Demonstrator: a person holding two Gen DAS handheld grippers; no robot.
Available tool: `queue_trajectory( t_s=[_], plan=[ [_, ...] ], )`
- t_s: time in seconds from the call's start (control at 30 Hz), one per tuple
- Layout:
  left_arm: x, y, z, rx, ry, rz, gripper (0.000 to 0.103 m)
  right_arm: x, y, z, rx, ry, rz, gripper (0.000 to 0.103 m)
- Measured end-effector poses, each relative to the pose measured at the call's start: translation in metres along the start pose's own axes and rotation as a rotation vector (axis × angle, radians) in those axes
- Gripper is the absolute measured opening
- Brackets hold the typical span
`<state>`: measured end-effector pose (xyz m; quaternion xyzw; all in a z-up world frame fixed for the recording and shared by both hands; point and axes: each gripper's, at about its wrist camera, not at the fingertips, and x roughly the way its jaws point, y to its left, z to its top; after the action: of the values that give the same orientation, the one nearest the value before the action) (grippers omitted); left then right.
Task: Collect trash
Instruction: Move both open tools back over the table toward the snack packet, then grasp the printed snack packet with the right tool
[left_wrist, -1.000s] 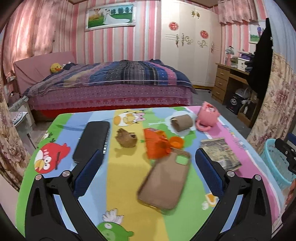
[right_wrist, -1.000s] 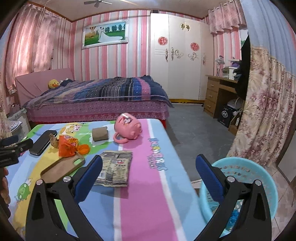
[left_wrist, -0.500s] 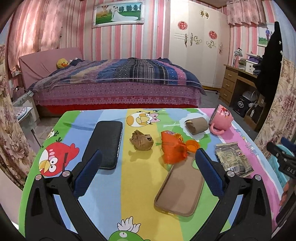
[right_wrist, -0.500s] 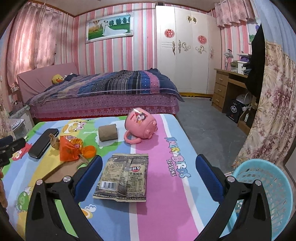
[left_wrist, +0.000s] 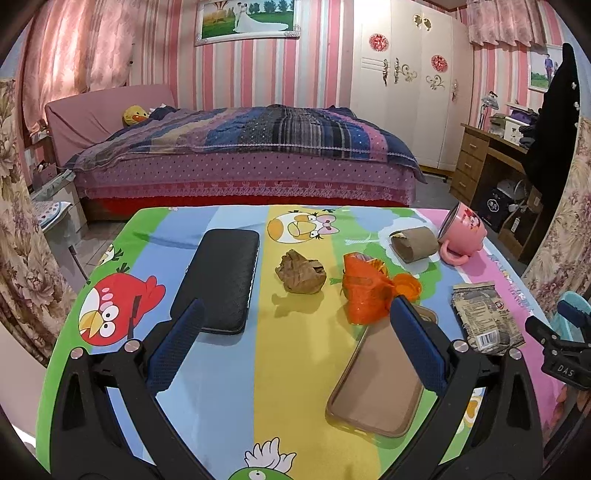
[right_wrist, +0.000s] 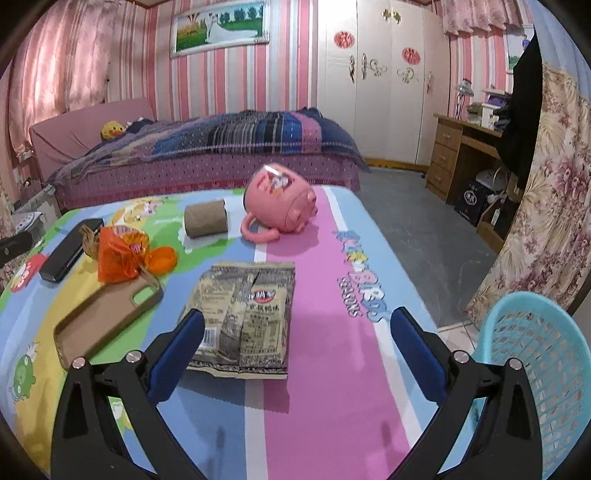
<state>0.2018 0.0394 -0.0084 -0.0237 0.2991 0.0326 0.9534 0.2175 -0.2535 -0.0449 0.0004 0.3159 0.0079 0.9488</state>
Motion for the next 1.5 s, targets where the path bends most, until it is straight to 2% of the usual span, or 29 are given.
queue_trajectory(
  t_s=[0.4,0.57,0.63,0.73,0.8,0.83,0.9,1.27,1.37,1.5],
  plan=[
    [0.013,-0.002,-0.001,-0.002,0.028,0.001,0.097,0.04,0.017,0.007,-0.071,0.101,0.004,0.098],
    [0.014,0.003,0.0,-0.013,0.028,0.003,0.097,0.061,0.019,0.002,-0.06,0.214,0.02,0.097],
    [0.014,0.006,0.001,-0.032,0.031,-0.007,0.097,0.063,0.02,0.002,-0.061,0.229,0.029,0.096],
    [0.014,0.007,0.002,-0.046,0.03,-0.011,0.097,0.064,0.021,-0.001,-0.054,0.23,0.055,0.086],
    [0.013,0.005,0.001,-0.04,0.028,-0.007,0.097,0.063,0.024,-0.002,-0.053,0.223,0.071,0.073],
    [0.014,0.004,0.001,-0.033,0.029,-0.005,0.097,0.062,0.025,-0.002,-0.055,0.22,0.079,0.07],
    [0.014,0.002,0.0,-0.022,0.031,-0.002,0.097,0.06,0.028,-0.003,-0.057,0.215,0.1,0.055],
    [0.021,-0.017,-0.008,0.055,0.046,0.023,0.097,0.053,0.032,-0.002,-0.056,0.187,0.112,0.028],
    [0.023,-0.021,-0.009,0.068,0.049,0.027,0.097,0.053,0.029,-0.001,-0.046,0.181,0.121,0.025],
    [0.022,-0.023,-0.01,0.076,0.044,0.035,0.097,0.051,0.023,-0.001,-0.017,0.166,0.136,0.012]
  ],
)
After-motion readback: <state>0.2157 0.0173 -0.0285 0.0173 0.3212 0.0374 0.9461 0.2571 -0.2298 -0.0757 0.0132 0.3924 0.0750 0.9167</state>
